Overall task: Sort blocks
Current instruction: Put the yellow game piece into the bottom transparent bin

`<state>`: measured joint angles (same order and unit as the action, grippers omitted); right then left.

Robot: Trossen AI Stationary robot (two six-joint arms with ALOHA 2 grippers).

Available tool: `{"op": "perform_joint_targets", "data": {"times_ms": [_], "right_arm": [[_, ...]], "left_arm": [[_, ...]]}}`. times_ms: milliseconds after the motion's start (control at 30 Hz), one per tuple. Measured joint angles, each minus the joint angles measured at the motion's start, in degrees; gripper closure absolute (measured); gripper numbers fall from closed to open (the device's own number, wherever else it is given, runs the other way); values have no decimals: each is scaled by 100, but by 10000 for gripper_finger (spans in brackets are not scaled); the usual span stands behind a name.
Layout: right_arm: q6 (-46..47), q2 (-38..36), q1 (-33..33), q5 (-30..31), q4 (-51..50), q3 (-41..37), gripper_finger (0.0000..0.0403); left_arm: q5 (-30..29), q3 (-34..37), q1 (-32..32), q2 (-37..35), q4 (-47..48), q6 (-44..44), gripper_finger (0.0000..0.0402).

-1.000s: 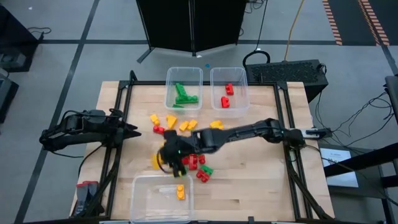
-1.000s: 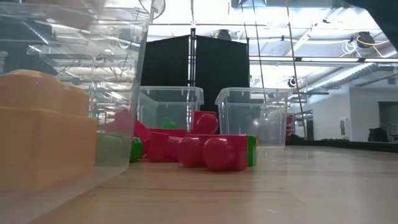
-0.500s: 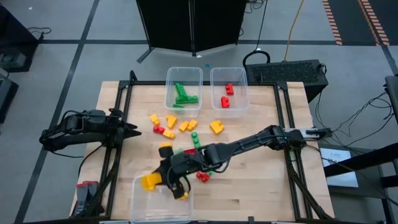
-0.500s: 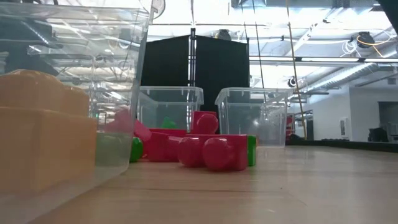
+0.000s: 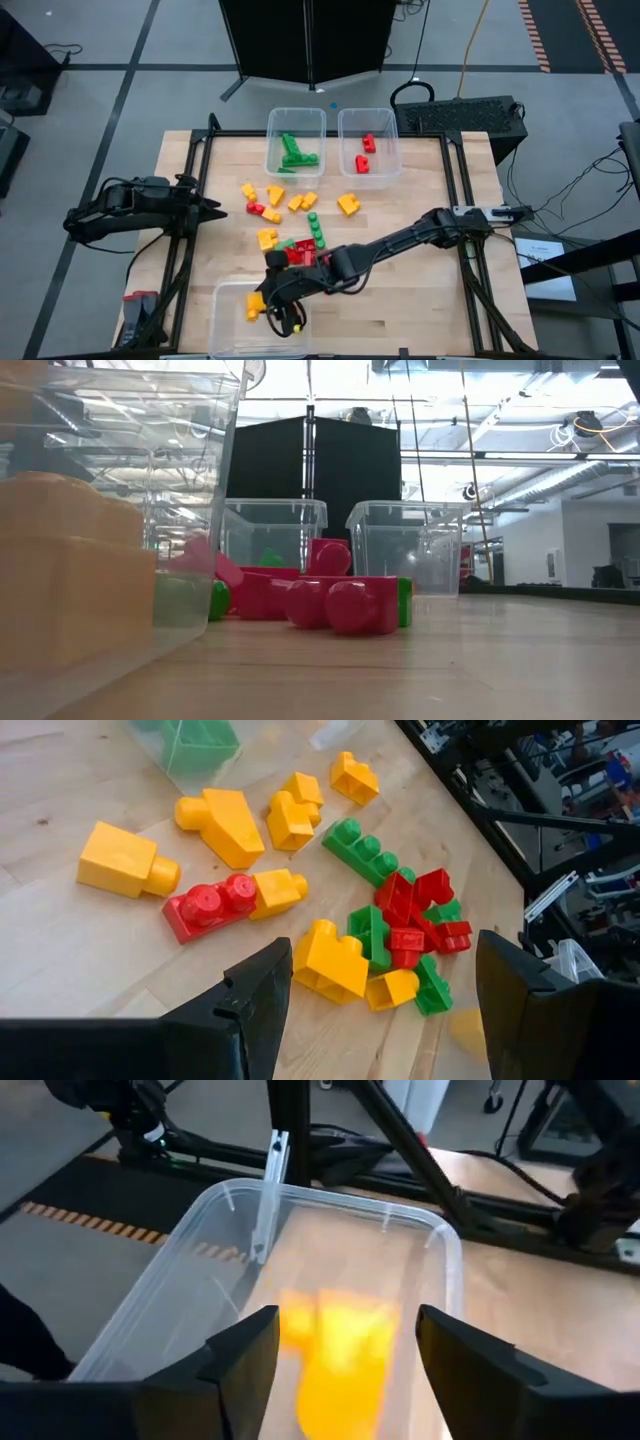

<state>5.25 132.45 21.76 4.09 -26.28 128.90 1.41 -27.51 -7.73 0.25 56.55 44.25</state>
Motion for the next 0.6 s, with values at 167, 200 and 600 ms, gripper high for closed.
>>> {"op": "perform_joint_targets", "data": {"times_ms": [167,200,600], "right_arm": [[36,32,13,-122,-20,0,162],[30,31,13,-93,-18,0,163],[1793,-1352,-367,2467,-5120,550,185]], "left_arm": [[1,0,-1,-2,0,-106,191],[2,0,-1,-2,0,-126,191],[4,0,-2,0,0,-159,191]]}}
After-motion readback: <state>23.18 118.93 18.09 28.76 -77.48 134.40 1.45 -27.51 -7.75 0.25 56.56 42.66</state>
